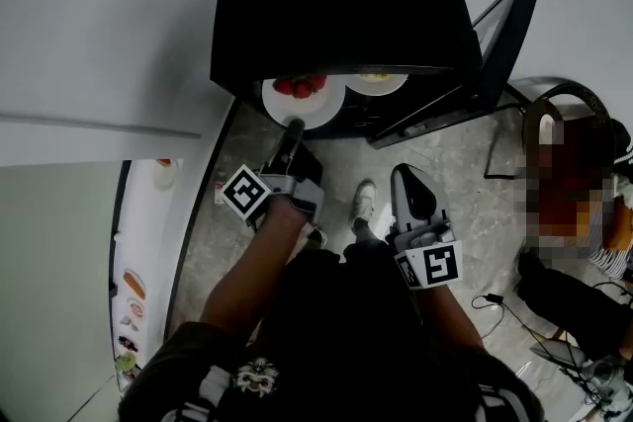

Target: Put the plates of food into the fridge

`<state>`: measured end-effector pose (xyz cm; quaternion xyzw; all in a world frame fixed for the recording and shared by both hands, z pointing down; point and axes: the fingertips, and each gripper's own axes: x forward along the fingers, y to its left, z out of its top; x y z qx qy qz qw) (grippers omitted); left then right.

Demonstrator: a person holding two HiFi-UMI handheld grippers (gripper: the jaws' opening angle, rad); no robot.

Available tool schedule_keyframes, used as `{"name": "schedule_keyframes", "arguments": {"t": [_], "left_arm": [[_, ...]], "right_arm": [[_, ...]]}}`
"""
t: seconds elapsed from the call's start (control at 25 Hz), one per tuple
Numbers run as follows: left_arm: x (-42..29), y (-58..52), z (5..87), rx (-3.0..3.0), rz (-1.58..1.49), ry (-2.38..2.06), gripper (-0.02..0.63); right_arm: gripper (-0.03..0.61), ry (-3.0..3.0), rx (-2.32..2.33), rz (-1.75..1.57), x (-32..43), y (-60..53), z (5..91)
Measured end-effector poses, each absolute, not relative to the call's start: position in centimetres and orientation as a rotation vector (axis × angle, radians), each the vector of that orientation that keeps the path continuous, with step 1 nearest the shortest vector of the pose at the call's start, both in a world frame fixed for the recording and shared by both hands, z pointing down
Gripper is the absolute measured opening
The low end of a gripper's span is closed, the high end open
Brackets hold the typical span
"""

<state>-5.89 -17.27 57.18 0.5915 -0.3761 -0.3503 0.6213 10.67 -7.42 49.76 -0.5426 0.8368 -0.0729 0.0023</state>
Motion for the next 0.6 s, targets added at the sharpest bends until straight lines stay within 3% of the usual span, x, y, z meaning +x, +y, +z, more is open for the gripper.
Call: {"name": "schedule_keyframes", "arguments": {"t": [0.6], "left_arm": [[-5.5, -21.3, 57.5, 1.362, -0.838, -0.905, 0.032]], "right_arm": [[0.034, 2.673, -1.660, -0.247, 10.6, -7.9, 50.0]]}}
